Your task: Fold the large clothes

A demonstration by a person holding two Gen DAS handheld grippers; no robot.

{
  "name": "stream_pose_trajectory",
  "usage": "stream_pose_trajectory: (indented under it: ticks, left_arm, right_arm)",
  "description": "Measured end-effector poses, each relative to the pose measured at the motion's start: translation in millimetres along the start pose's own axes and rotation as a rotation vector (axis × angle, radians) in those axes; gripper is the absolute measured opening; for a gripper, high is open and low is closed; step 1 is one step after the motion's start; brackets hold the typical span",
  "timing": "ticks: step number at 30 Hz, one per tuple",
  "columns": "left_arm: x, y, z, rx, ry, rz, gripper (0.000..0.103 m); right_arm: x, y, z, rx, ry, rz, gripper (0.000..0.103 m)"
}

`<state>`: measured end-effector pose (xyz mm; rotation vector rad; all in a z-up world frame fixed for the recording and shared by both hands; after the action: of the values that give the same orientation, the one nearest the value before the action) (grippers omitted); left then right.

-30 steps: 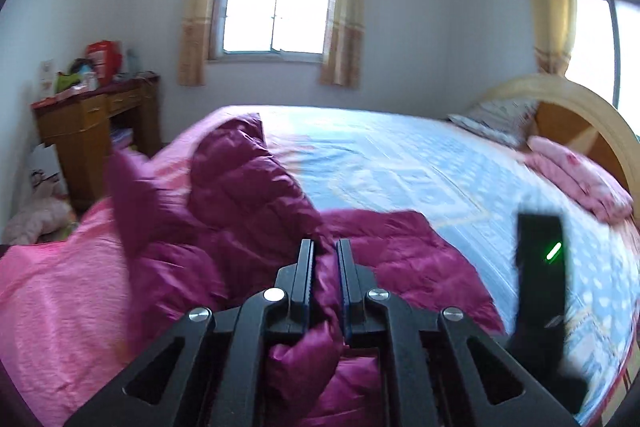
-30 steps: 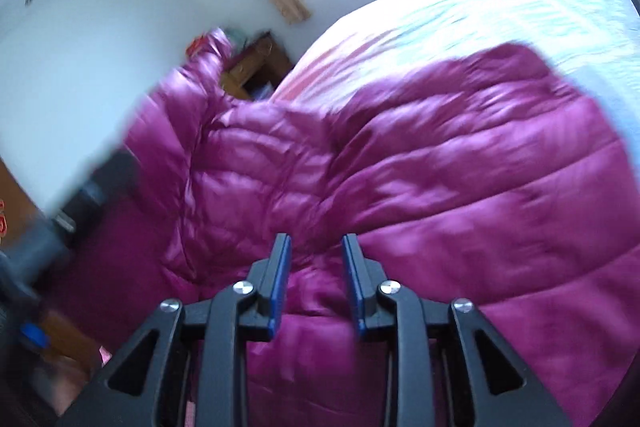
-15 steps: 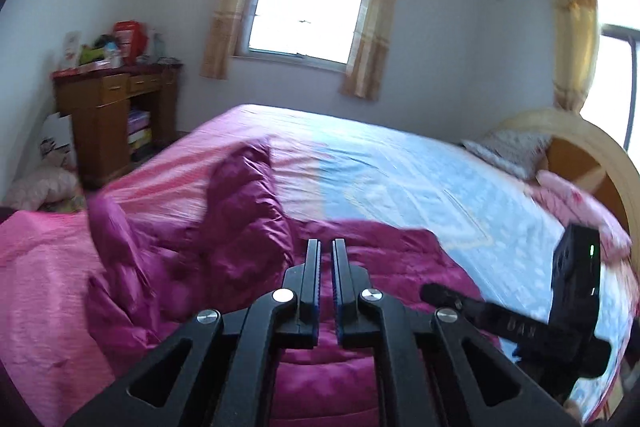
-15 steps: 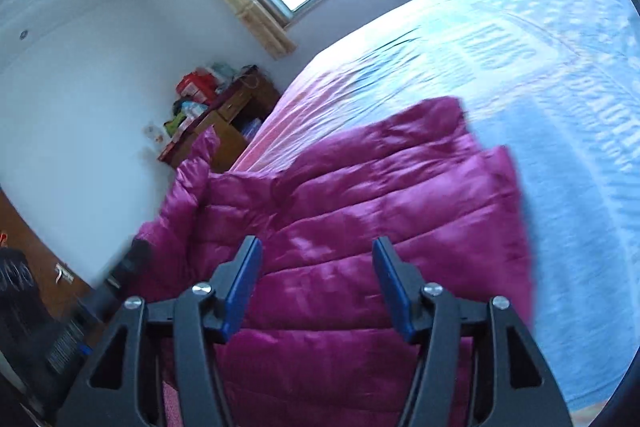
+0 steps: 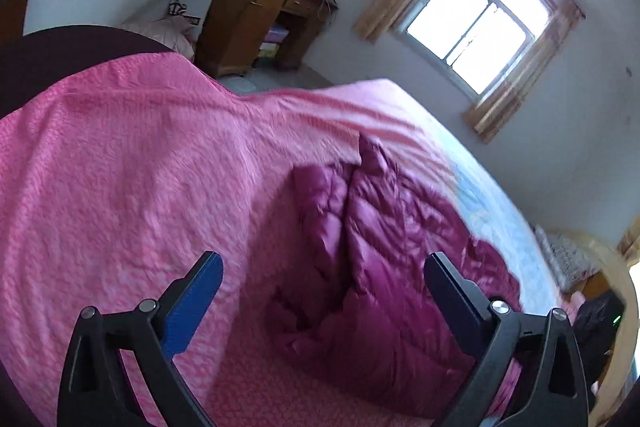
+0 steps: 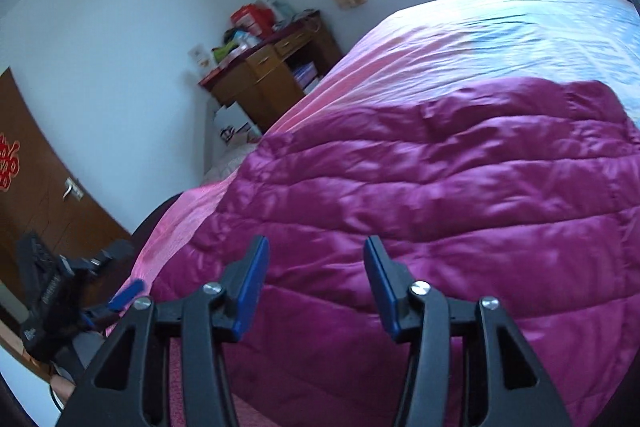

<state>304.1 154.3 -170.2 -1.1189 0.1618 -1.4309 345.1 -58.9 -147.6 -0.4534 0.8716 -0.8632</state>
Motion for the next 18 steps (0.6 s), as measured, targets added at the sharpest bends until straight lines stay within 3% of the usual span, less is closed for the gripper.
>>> stream_pose_trajectory:
  ticks: [4,6,7,8,12,14,15,16,18]
  left_arm:
    - [27,36,-17,-0.065,0.059,-0.001,0.101]
    - [29,54,-19,-0.115,0.03,0.01,0.101]
    - [30,58,-15,-0.088,0.029,0.056,0.101]
    - [31,62,-10,-0.074,0.032,0.056,0.101]
    - [34,69,-2,-0.039,-0.039,-0.003,0.1]
    - [32,63,1,0.001,-0.059,-0.01,0.074]
    - [34,61,2,0.007,-0.045,0.004,0.048]
    - [37,60,1,0.01,-0.019,0.021,0.033]
    - [45,55,2,0.022,0.019,0.021,0.027]
  right_arm:
    - [-16,5,-6,-0.008,-0.042,-0.008,0.053]
    - [-18,8,-8,-0.013,-0.042,-0.013,0.053]
    - [-17,8,-9,-0.016,-0.037,-0.012,0.053]
    - [-16,8,-9,-0.016,-0.033,-0.014,0.053]
    - [-12,1,-2,0.005,-0.028,-0.03,0.052]
    - [-9,0,2,0.017,-0.019,-0.026,0.045]
    - [-8,5,3,0.012,-0.014,-0.023,0.036]
    - [-4,13,0,-0.007,-0.002,-0.018,0.027]
    - [8,34,-12,-0.069,0.044,-0.015,0.017]
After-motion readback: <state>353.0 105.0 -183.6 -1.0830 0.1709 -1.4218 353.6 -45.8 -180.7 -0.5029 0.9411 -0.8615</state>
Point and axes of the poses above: each gripper's, at about its wrist camera, not at the fingertips, and y roughly the way its jaws point, x to its right, z to its top, the point moved 10 cm from there along y, roughly the way its jaws point, and after that the axes turned 11 degrees about -x, right-handed, at the moved point
